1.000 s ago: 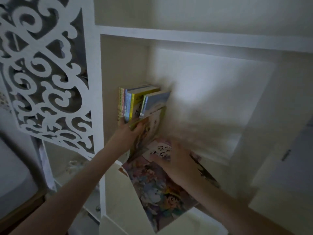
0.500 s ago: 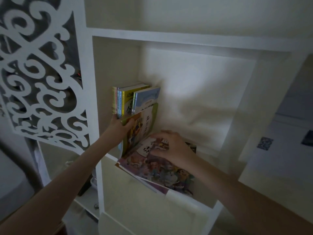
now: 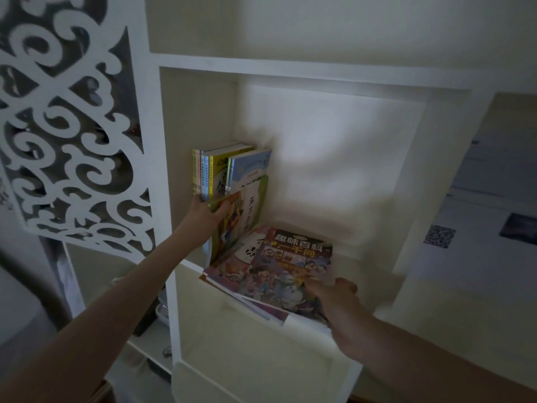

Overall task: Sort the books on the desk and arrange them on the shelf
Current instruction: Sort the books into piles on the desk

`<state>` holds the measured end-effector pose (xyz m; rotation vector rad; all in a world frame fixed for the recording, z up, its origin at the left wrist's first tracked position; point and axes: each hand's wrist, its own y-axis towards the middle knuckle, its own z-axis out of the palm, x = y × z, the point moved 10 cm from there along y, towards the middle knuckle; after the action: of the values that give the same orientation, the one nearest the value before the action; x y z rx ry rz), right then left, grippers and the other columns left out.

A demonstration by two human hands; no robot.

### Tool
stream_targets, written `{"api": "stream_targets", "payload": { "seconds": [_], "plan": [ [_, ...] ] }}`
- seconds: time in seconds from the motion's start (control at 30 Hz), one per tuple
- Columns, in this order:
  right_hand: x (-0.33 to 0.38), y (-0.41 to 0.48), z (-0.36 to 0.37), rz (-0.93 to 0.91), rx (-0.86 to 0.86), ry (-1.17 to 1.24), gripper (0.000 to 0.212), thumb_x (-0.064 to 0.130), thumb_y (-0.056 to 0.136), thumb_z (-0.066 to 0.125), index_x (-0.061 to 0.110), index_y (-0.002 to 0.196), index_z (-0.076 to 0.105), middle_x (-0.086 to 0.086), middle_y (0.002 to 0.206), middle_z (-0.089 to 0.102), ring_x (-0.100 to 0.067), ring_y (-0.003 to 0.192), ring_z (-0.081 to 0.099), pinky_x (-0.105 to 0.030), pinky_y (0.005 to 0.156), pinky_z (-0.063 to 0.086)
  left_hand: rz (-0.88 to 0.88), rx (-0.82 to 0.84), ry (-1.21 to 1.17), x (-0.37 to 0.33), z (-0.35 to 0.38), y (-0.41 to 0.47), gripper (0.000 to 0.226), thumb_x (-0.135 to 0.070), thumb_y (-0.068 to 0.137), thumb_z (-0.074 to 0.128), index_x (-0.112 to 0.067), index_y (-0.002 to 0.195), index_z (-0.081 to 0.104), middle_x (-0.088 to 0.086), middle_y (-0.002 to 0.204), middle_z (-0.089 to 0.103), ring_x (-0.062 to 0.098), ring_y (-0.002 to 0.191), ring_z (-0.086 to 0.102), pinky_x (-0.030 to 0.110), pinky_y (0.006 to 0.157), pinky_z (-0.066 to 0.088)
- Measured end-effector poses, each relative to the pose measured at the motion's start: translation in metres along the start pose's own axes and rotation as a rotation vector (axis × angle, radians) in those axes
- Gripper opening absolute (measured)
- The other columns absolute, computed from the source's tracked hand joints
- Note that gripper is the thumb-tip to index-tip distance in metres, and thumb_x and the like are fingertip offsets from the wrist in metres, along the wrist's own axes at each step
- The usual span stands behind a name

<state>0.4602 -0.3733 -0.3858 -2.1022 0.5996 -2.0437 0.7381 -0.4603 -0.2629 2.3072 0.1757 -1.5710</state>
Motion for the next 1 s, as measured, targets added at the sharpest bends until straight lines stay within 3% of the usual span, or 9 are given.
{"api": "stream_targets", "payload": {
  "seconds": [0.13, 0.2, 0.3, 0.43, 0.53, 0.67, 0.73, 0.87, 1.0],
  "plan": [
    [0.009, -0.008, 0.046, 0.143, 0.132, 0.028, 0.055, 0.018, 0.089, 0.066, 0.004, 0.135, 0.039, -0.02, 0.109, 0.063, -0.024, 0.058, 0.062, -0.025, 0.042, 0.046, 0.011, 0.06, 0.038, 0.002, 0.002, 0.006, 0.055, -0.034, 0.094, 0.054, 0.0, 0.136, 0.041, 0.015, 0.119, 0.06, 0.011, 0.076, 0.055, 0.008, 0.048, 0.038],
    [0.018, -0.015, 0.052, 0.193, 0.166, -0.041, 0.03, 0.018, 0.095, 0.058, 0.001, 0.118, 0.05, -0.017, 0.091, 0.059, -0.023, 0.046, 0.055, -0.033, 0.052, 0.046, 0.004, 0.068, 0.059, 0.003, -0.001, 0.007, 0.055, -0.036, 0.094, 0.053, -0.001, 0.135, 0.043, 0.016, 0.112, 0.061, 0.007, 0.067, 0.05, 0.009, 0.046, 0.037],
    [0.03, -0.026, 0.049, 0.278, 0.201, -0.007, 0.022, 0.024, 0.096, 0.056, 0.005, 0.086, 0.052, -0.012, 0.08, 0.056, -0.026, 0.067, 0.054, -0.044, 0.095, 0.04, 0.011, 0.064, 0.103, 0.004, -0.002, 0.009, 0.053, -0.04, 0.093, 0.053, -0.002, 0.13, 0.046, 0.009, 0.096, 0.056, 0.006, 0.064, 0.049, 0.01, 0.04, 0.034],
    [0.036, -0.015, 0.061, 0.332, 0.212, 0.016, 0.031, 0.029, 0.089, 0.068, 0.003, 0.103, 0.057, -0.015, 0.092, 0.064, -0.028, 0.08, 0.058, -0.041, 0.085, 0.048, 0.006, 0.079, 0.111, 0.006, -0.003, 0.011, 0.056, -0.041, 0.093, 0.053, -0.003, 0.133, 0.045, 0.008, 0.103, 0.058, 0.007, 0.07, 0.052, 0.014, 0.047, 0.037],
    [0.035, -0.006, 0.066, 0.304, 0.15, -0.027, 0.033, 0.027, 0.088, 0.069, 0.002, 0.103, 0.054, -0.014, 0.087, 0.06, -0.027, 0.077, 0.057, -0.04, 0.09, 0.045, 0.006, 0.061, 0.095, 0.006, -0.003, 0.011, 0.054, -0.037, 0.094, 0.053, 0.0, 0.133, 0.043, 0.013, 0.107, 0.058, 0.009, 0.069, 0.05, 0.012, 0.044, 0.036],
    [0.039, 0.0, 0.072, 0.271, 0.116, -0.015, 0.047, 0.026, 0.086, 0.071, 0.007, 0.124, 0.051, -0.012, 0.115, 0.062, -0.026, 0.094, 0.059, -0.034, 0.081, 0.042, 0.032, 0.039, 0.091, 0.007, -0.002, 0.011, 0.049, -0.033, 0.095, 0.052, 0.002, 0.129, 0.046, 0.015, 0.106, 0.059, 0.007, 0.066, 0.05, 0.007, 0.04, 0.036],
    [0.045, 0.004, 0.07, 0.249, 0.106, -0.002, 0.049, 0.027, 0.085, 0.072, 0.008, 0.125, 0.05, -0.012, 0.116, 0.061, -0.026, 0.093, 0.057, -0.034, 0.077, 0.04, 0.043, 0.052, 0.06, 0.005, 0.0, 0.009, 0.049, -0.033, 0.096, 0.052, -0.001, 0.132, 0.044, 0.016, 0.118, 0.057, 0.014, 0.08, 0.055, 0.01, 0.052, 0.04],
    [0.042, 0.005, 0.079, 0.263, 0.137, 0.047, 0.04, 0.021, 0.085, 0.071, 0.006, 0.118, 0.053, -0.015, 0.121, 0.062, -0.03, 0.109, 0.059, -0.038, 0.096, 0.043, 0.058, 0.079, 0.054, 0.001, 0.001, 0.002, 0.064, -0.048, 0.092, 0.052, -0.007, 0.138, 0.038, 0.014, 0.135, 0.047, 0.031, 0.123, 0.049, 0.033, 0.089, 0.044],
    [0.034, 0.005, 0.088, 0.278, 0.168, 0.149, 0.034, 0.024, 0.085, 0.073, 0.007, 0.107, 0.055, -0.009, 0.095, 0.064, -0.023, 0.082, 0.059, -0.032, 0.08, 0.044, 0.052, 0.113, -0.085, 0.002, 0.002, 0.005, 0.061, -0.043, 0.091, 0.056, -0.009, 0.138, 0.037, 0.007, 0.128, 0.055, 0.02, 0.108, 0.057, 0.016, 0.069, 0.045]
  ]
}}
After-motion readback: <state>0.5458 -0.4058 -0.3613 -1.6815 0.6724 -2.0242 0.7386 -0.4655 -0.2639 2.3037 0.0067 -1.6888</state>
